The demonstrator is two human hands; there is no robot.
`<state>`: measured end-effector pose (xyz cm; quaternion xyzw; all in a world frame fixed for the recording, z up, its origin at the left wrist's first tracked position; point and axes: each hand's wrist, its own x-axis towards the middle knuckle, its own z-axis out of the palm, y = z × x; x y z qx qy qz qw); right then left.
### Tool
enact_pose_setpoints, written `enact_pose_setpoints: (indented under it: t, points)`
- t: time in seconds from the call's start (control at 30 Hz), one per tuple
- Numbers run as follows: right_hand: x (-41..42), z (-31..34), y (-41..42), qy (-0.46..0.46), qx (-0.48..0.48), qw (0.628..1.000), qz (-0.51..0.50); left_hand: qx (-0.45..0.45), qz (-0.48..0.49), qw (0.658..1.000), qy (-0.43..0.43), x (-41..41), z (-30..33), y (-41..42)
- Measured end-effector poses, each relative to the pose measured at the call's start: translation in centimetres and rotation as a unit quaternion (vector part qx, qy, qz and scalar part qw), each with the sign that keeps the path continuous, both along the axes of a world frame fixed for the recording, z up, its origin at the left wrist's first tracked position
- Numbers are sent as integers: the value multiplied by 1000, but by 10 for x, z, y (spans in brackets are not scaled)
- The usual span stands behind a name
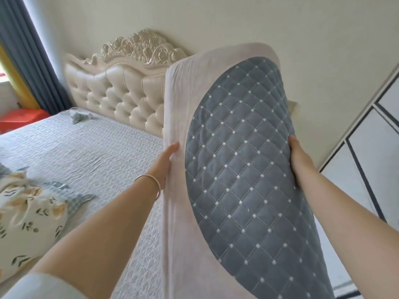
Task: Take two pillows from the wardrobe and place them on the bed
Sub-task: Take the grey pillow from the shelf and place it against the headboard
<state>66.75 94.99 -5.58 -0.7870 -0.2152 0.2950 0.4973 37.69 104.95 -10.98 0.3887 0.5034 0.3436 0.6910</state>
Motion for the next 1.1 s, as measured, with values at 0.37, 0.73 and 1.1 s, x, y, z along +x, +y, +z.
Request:
enact_pose_setpoints:
  t: [0.37, 0.73, 1.1]
  points:
    - [60, -56, 260, -13, -80, 981, 178, -58, 204, 971, 115, 40, -79, 150]
    - [43, -87, 412, -101, -150, 918, 354, -156, 301, 934, 115, 42, -127, 201]
    - [10, -136, 487, -342, -118, 785, 504, -216, 355, 908, 62, 62, -201, 248]
